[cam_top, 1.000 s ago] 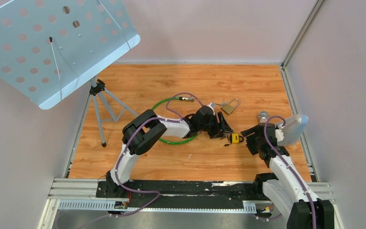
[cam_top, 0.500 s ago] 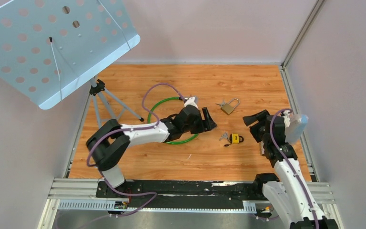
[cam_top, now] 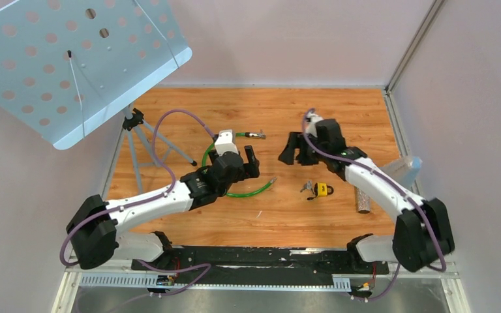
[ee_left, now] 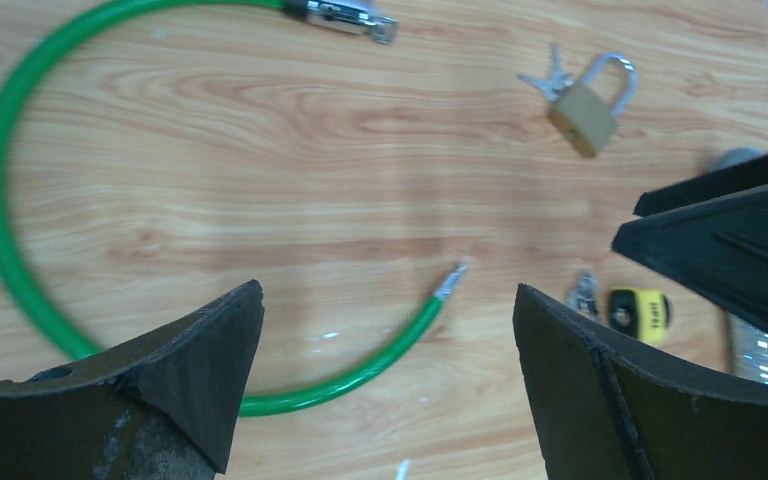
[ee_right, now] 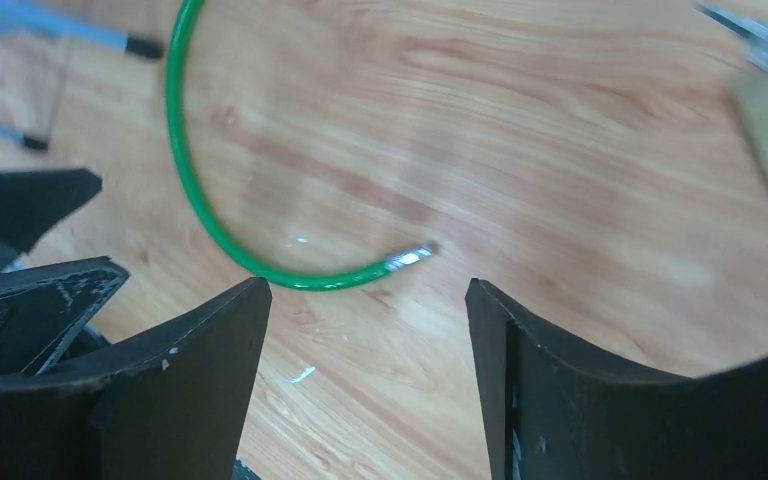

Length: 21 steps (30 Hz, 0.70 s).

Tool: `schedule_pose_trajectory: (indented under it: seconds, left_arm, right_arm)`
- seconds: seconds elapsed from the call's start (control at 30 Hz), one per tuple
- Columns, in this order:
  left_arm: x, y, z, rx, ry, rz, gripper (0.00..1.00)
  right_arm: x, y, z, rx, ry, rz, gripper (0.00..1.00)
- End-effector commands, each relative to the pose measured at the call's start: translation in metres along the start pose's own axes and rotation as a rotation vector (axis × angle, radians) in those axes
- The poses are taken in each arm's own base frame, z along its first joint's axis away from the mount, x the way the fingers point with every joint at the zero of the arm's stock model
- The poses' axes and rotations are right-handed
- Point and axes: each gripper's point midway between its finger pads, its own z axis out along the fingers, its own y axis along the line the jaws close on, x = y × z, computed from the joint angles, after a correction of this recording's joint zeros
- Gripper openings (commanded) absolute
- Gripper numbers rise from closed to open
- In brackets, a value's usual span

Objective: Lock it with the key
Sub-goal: Pick up the lock from the center of the board.

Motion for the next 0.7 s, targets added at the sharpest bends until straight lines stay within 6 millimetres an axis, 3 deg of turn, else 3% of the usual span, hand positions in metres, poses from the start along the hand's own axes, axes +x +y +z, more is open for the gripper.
schedule_pose_trajectory:
  seconds: [0.0, 0.17, 0.33, 0.5, 0.67]
  left_arm:
    - [-0.027, 0.040, -0.022, -0.138, -0.124, 0.069, 1.00]
    - [-0.059, 0.074, -0.052, -0.231, -0.267, 0.055, 1.00]
    - [-0.090, 0.108, -0.089, -0.337, -0.402, 0.011, 0.99]
    - [-0.114, 0.128, -0.123, -0.380, -0.509, -0.051, 0.97]
    - [-0.136, 0.139, -0.152, -0.372, -0.594, -0.107, 0.97]
  right_arm:
    - [0.015, 0.036, 0.029, -0.072, 0.162, -0.350, 0.71]
    - [0.043, 0.059, 0.069, -0.068, 0.301, -0.601, 0.67]
    - [0.073, 0.095, 0.097, -0.106, 0.409, -0.898, 0.63]
    - [0.111, 0.110, 0.115, -0.125, 0.544, -1.073, 0.55]
    - [0.138, 0.126, 0.121, -0.160, 0.604, -1.131, 0.52]
